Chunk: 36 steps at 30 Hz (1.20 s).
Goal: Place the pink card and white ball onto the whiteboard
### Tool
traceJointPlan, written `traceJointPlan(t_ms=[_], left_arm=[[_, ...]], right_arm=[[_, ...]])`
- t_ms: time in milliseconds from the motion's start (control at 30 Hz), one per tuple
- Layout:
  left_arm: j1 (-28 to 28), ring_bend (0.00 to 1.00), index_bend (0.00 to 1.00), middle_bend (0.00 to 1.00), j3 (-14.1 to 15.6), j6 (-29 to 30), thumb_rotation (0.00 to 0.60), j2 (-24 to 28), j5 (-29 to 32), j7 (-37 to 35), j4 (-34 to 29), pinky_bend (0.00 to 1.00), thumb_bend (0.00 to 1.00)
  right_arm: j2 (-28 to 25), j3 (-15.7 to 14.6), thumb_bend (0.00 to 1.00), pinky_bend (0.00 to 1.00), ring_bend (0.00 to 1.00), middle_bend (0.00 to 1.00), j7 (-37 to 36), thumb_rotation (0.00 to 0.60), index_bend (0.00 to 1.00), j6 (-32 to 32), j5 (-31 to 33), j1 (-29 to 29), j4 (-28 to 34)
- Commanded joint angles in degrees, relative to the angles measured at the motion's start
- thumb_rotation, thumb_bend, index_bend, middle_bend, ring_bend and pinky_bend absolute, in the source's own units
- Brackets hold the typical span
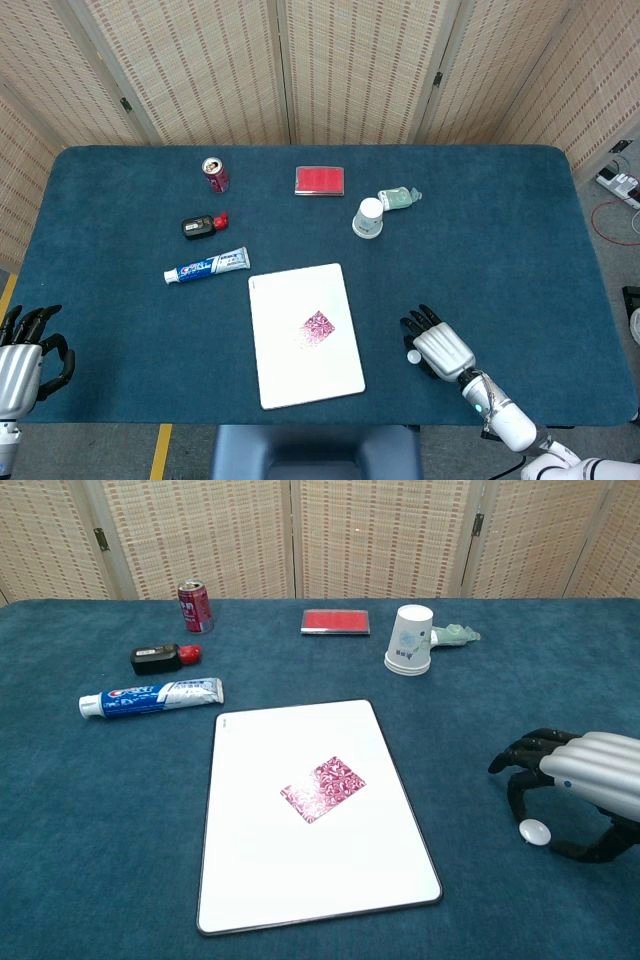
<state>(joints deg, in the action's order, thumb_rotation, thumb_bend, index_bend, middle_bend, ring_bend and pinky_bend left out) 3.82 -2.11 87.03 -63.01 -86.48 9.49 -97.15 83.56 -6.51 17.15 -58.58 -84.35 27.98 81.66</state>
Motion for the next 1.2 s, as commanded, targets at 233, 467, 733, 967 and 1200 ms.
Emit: traceJointPlan(t_ms=[233, 467, 733, 967, 1200], left_arm=[[-0.13, 0.16, 0.2, 0.18, 0.04, 0.1, 0.6, 0.02, 0.11, -0.15, 0.14, 0.0, 0.18], [-0.22, 0.16, 0.2, 0.18, 0.05, 0.19, 0.6, -0.02, 0.15, -0.35, 0.29, 0.0, 0.18], [-0.27, 0.16, 0.2, 0.18, 0.09, 0.17, 0.6, -0.09, 0.18, -0.7, 0.59, 0.0, 0.18], [-0.29, 0.16, 0.2, 0.18, 0.06, 0.25, 0.6, -0.12, 0.14, -0.91, 0.72, 0.0, 0.18], [-0.25, 0.16, 0.2, 0.18, 0.0, 0.31, 0.6, -0.05, 0.0, -0.87, 0.55, 0.0, 0.18]], right_arm=[[0.28, 0.69, 0.35, 0.0, 0.08, 0.18, 0.43, 0.6, 0.44, 0.61, -0.02, -0.18, -0.08], [0.25, 1.02, 0.35, 0.0, 0.09, 0.18, 0.44, 0.6, 0.44, 0.69, -0.44, -0.33, 0.22], [0.56, 1.49, 0.35, 0.0, 0.09, 0.19, 0.45, 0.6, 0.47, 0.62, -0.49, -0.67, 0.21], [-0.11, 2.18, 0.35, 0.0, 0.09, 0.2, 0.35, 0.6, 0.48, -0.29, -0.84, -0.91, 1.3], [0.02, 4.97, 0.35, 0.0, 0.09, 0.2, -0.91, 0.6, 0.48, 0.27, -0.41, 0.74, 4.64]])
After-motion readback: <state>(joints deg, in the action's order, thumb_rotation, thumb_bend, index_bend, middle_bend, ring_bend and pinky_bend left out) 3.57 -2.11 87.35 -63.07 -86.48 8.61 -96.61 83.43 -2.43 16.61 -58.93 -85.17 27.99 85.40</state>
